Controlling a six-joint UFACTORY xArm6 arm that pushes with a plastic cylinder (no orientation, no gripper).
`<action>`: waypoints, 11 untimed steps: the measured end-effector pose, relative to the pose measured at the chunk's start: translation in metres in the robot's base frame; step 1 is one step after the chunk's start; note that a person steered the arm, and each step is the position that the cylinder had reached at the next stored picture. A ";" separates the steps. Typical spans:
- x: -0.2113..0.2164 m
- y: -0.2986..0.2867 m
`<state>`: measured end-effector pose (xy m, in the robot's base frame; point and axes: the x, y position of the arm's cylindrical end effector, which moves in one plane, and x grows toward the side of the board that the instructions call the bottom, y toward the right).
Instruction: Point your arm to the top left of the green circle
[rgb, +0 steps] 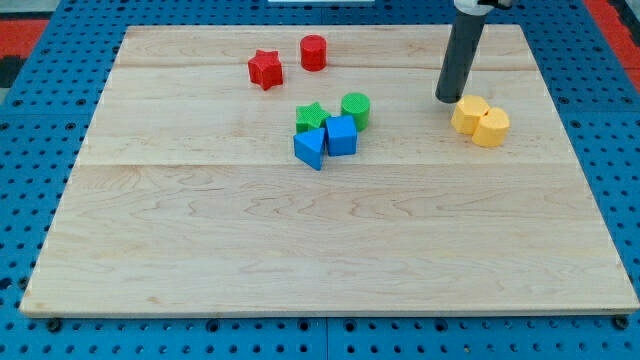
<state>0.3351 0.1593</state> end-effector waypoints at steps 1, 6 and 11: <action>-0.003 0.000; -0.007 0.014; -0.021 -0.223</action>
